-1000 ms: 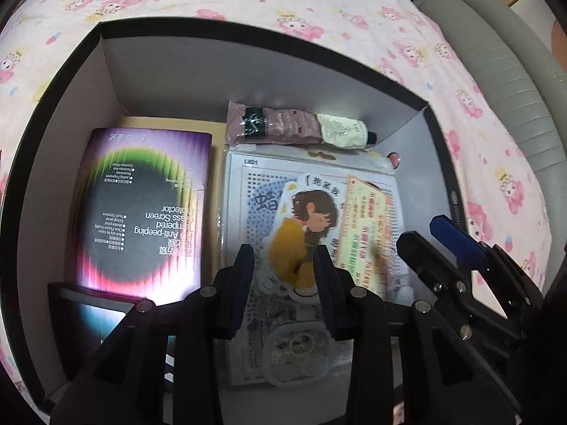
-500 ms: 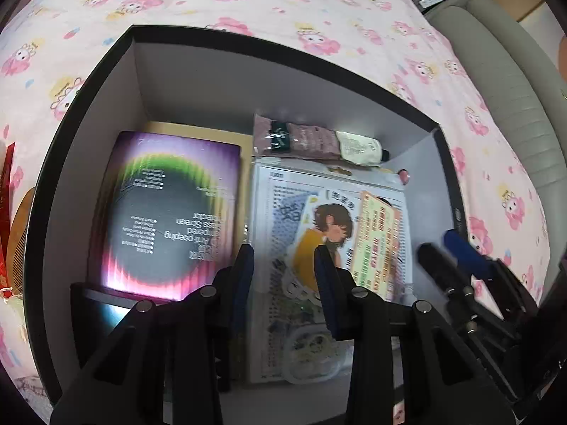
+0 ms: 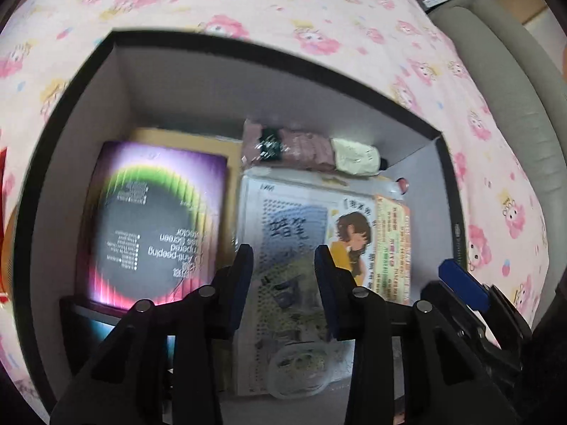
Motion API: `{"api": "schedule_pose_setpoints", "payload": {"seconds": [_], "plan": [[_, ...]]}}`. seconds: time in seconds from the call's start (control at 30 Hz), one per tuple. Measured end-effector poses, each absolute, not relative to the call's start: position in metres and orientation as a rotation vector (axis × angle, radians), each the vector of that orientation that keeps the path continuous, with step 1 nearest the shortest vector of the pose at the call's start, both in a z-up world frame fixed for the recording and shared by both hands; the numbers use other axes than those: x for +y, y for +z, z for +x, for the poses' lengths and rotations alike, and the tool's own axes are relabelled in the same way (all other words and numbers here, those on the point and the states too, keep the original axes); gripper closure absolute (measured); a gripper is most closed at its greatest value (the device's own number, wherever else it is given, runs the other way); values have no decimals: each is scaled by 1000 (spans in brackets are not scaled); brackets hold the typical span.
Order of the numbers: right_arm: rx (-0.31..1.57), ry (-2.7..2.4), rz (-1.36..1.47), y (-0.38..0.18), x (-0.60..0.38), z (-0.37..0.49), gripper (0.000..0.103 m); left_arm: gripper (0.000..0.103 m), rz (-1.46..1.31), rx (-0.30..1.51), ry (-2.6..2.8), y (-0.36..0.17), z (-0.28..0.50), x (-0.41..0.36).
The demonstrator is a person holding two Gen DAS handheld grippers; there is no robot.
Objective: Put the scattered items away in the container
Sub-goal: 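Carry the cards into the black box and open the left gripper, then lift the left gripper out of the box and move back to the items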
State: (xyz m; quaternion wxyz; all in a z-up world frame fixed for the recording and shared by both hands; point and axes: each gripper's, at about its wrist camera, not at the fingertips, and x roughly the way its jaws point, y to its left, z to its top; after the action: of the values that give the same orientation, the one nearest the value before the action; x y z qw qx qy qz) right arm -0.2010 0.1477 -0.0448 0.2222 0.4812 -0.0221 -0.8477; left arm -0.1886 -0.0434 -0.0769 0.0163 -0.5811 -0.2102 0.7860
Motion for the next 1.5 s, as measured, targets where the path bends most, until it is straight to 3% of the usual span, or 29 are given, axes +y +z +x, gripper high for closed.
{"api": "schedule_pose_setpoints", "payload": {"seconds": [0.6, 0.73, 0.83, 0.93, 0.97, 1.07, 1.17, 1.5], "plan": [[282, -2425, 1373, -63, 120, -180, 63, 68, -1785, -847, 2078, -106, -204, -29], [112, -2429, 1424, -57, 132, -178, 62, 68, -1734, -837, 2137, -92, -199, -35], [-116, -2440, 1395, -49, 148, -166, 53, 67, -1636, -778, 2262, -63, -180, -42], [-232, -2470, 1387, -44, 159, -153, 50, 59, -1566, -652, 2370, -37, -157, -41], [-243, -2475, 1388, -41, 160, -150, 48, 54, -1548, -593, 2408, -28, -150, -40], [-224, -2497, 1389, -28, 154, -140, 43, 53, -1485, -469, 2533, -3, -112, -45], [-250, -2505, 1326, -12, 150, -120, 40, 47, -1418, -484, 2580, 18, -91, -51], [-224, -2716, 1191, 36, 150, -68, 37, 44, -1311, -363, 2762, 46, -44, -50]]}}
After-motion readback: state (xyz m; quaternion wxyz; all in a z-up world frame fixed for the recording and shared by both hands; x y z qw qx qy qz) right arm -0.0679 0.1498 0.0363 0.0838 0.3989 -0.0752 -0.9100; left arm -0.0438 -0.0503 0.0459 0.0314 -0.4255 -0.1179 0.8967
